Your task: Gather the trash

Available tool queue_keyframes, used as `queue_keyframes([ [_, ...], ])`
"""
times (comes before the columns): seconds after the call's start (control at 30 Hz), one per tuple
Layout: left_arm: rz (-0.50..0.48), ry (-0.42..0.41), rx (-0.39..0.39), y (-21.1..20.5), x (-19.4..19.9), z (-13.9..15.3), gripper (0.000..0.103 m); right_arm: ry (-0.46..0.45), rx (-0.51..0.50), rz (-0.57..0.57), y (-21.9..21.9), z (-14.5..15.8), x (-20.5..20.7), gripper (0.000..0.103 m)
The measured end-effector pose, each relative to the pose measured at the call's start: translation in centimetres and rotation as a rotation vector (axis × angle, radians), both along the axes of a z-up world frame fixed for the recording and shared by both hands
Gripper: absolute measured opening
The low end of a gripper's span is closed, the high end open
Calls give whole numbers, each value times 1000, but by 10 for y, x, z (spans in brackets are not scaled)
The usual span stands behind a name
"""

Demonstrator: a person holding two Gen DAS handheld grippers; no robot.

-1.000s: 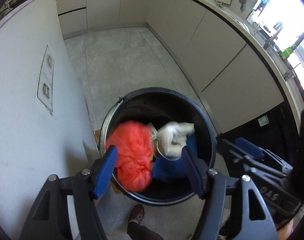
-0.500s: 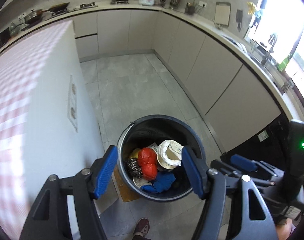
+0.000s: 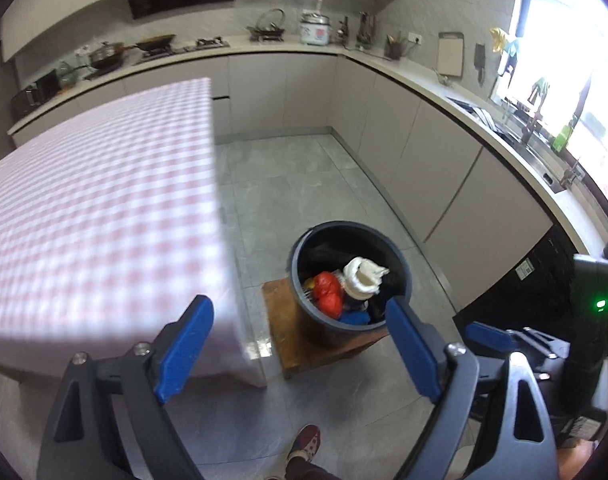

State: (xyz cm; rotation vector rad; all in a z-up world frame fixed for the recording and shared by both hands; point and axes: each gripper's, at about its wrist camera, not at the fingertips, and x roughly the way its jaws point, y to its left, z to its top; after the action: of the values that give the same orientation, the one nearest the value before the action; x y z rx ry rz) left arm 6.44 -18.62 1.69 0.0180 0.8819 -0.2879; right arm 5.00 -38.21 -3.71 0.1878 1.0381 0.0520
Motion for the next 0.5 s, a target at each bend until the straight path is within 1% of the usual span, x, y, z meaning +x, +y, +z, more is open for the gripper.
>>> queue_keyframes([
  [0.1,35,-23,16,17,-32,3,89,-34,-38,8,19,16,-39,70],
  [0.17,59,-41,20,29,-54,6,89,-84,-99,2,34,33,-68,71],
  [0.27,98,-65,29,40,-80,13,89,-172,-168,-39,48,60,-106,78],
  [0.4,155,-100,26,48,-102,23,89,-262,-181,-100,57,88,-140,85],
  [0.47,175,-101,26,48,-107,25,92,-291,-193,-98,61,95,-151,86],
  [0.5,182,-100,27,49,-110,25,92,-292,-196,-93,62,97,-154,86],
])
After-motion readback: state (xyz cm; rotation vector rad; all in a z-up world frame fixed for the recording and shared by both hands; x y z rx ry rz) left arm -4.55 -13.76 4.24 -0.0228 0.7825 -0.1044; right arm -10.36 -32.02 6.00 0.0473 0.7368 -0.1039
